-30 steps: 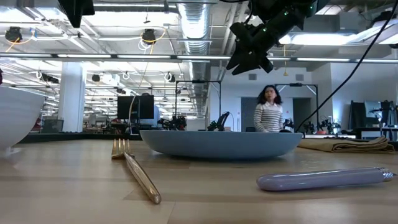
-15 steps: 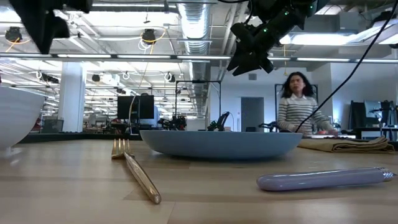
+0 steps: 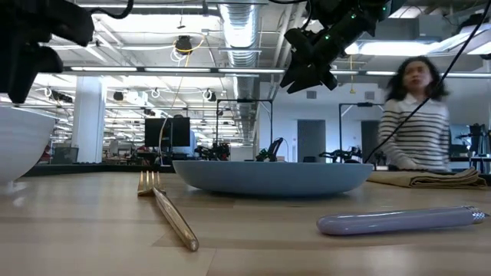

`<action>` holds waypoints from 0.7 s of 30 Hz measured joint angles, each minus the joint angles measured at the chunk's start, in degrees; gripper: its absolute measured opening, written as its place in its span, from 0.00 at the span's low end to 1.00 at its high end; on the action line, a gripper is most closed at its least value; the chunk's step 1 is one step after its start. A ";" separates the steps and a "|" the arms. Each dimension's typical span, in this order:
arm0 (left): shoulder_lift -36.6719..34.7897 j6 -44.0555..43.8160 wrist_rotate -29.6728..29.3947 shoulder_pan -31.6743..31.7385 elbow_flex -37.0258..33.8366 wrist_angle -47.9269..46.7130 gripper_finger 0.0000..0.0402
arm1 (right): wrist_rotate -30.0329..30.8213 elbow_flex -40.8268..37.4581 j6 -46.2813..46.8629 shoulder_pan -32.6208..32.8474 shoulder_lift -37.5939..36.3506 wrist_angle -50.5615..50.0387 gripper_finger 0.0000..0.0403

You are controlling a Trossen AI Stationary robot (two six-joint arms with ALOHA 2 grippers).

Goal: Set table place
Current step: Stack the white bowl on the blue plate

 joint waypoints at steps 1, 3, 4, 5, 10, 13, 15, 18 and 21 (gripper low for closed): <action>-0.02 -0.44 0.00 -0.24 -0.65 0.71 0.41 | 0.00 -0.02 0.00 0.00 0.00 0.00 0.44; 0.00 -1.43 -0.02 -0.76 -2.05 1.75 0.41 | 0.00 -0.02 0.00 0.00 0.00 0.00 0.44; 0.00 -1.87 -0.02 -0.82 -2.68 2.02 0.41 | -0.02 -0.02 0.00 0.00 0.00 0.00 0.44; 0.00 -2.39 0.04 -0.88 -3.31 2.18 0.41 | -0.02 -0.02 0.00 0.00 0.00 0.00 0.44; -0.02 -3.26 0.77 -1.06 -5.79 2.55 0.41 | -0.02 -0.02 0.02 0.00 0.00 -0.02 0.44; -0.02 -3.30 1.07 -1.04 -7.69 4.91 0.41 | -0.02 -0.02 0.01 0.00 0.00 -0.03 0.44; -0.02 -3.28 1.87 -1.04 -9.19 7.96 0.41 | -0.02 -0.02 0.02 0.00 0.00 -0.07 0.44; 0.00 -4.18 2.20 -1.04 -11.13 11.78 0.41 | -0.02 -0.02 0.00 0.00 0.00 -0.07 0.44; 0.00 -5.71 2.53 -1.03 -12.49 12.77 0.41 | -0.03 -0.02 0.00 0.00 0.00 -0.07 0.44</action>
